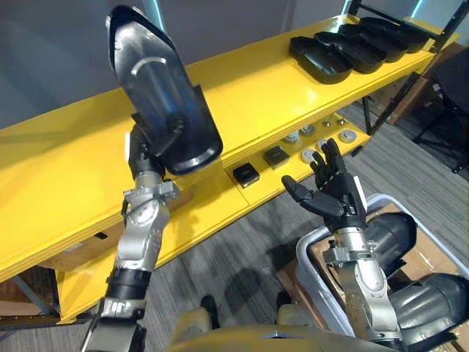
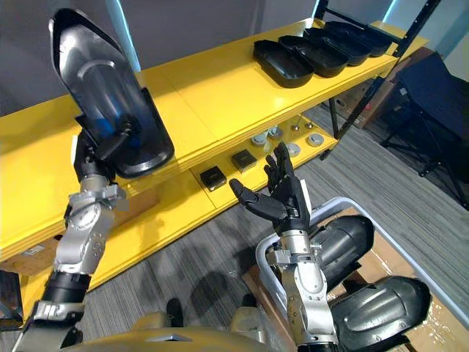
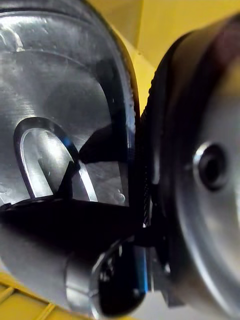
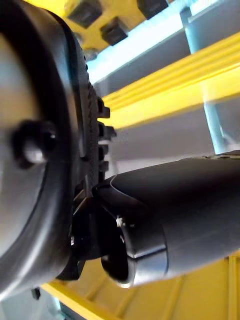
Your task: Walk over and take three plastic housings, then place them on the shelf
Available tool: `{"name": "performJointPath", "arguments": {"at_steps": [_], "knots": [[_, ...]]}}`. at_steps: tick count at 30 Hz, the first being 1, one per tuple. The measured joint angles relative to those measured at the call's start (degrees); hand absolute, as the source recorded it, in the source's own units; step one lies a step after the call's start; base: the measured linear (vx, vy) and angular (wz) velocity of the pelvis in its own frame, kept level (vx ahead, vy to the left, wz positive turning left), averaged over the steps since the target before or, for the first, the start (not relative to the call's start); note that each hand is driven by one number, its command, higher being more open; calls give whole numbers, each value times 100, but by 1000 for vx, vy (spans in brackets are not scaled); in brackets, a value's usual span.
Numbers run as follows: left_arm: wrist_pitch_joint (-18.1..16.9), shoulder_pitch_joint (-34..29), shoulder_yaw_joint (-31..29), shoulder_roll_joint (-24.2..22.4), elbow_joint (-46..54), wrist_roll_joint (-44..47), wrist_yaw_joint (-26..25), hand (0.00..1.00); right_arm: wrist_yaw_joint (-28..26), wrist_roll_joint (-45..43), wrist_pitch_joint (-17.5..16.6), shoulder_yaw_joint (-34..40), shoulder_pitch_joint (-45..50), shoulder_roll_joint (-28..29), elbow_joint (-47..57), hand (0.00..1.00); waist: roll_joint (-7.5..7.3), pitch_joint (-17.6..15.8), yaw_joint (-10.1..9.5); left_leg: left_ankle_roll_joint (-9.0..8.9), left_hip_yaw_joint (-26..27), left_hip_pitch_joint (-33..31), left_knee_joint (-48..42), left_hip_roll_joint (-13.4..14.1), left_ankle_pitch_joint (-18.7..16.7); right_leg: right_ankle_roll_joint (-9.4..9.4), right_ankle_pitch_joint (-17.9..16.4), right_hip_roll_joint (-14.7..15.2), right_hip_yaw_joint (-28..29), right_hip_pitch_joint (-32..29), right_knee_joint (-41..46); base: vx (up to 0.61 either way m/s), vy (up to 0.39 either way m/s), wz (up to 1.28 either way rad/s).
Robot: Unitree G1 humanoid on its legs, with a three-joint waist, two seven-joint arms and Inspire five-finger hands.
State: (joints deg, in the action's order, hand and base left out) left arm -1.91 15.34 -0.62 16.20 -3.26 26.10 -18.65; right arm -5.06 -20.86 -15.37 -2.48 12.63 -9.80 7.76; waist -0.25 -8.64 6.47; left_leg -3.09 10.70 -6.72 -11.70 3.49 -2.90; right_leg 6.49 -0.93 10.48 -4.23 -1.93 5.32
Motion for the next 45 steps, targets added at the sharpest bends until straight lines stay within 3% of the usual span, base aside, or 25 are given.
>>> {"name": "performJointPath", "arguments": {"at_steps": [5,9,15,22,23,28,35,45], "knots": [[288,1164,-30,373,-1134,340,-39,0,-69,5,60,-56,-162,-246,-2,100,59,-121,69,12,20,-105,97,-4,104,14,92,-10,45,-163,-14,-5,-3,-2],[580,2250,-2,780,-2339,346,-303,0,-34,1,89,-126,-723,-436,2,100,62,-456,195,24,78,-249,322,-26,305,10,216,-17,143,-438,-54,-46,-1,-5],[605,2752,30,1086,-2603,572,-353,0,100,-1,233,-225,-800,-528,28,100,57,-931,176,23,60,-292,421,-9,399,-6,241,-51,136,-514,-49,-4,-4,1],[574,3275,31,1425,-2661,731,-823,0,260,-42,242,-468,-816,-527,238,100,78,-1298,177,30,24,-438,596,-22,566,-14,265,-65,120,-725,-22,-18,-3,3],[573,3300,32,1425,-2666,741,-864,100,287,-44,242,-494,-815,-526,238,100,84,-1306,177,28,23,-438,617,-25,580,-14,265,-65,119,-738,-17,0,0,0],[577,3617,37,1478,-2957,751,-952,100,379,-40,240,-639,-913,-525,238,100,96,-1444,186,20,25,-380,767,-27,702,-42,242,-70,129,-817,116,-29,-1,0],[573,3673,104,1594,-3067,811,-747,100,449,-40,239,-720,-916,-524,239,100,78,-1475,216,11,22,-256,1108,-49,931,-44,236,-75,126,-890,217,-20,0,1],[556,3676,180,1617,-3119,1020,-889,100,454,-47,239,-804,-902,-520,238,100,77,-1479,175,16,2,-68,1449,-89,1123,-34,242,-61,94,-856,252,-3,3,1]]}}
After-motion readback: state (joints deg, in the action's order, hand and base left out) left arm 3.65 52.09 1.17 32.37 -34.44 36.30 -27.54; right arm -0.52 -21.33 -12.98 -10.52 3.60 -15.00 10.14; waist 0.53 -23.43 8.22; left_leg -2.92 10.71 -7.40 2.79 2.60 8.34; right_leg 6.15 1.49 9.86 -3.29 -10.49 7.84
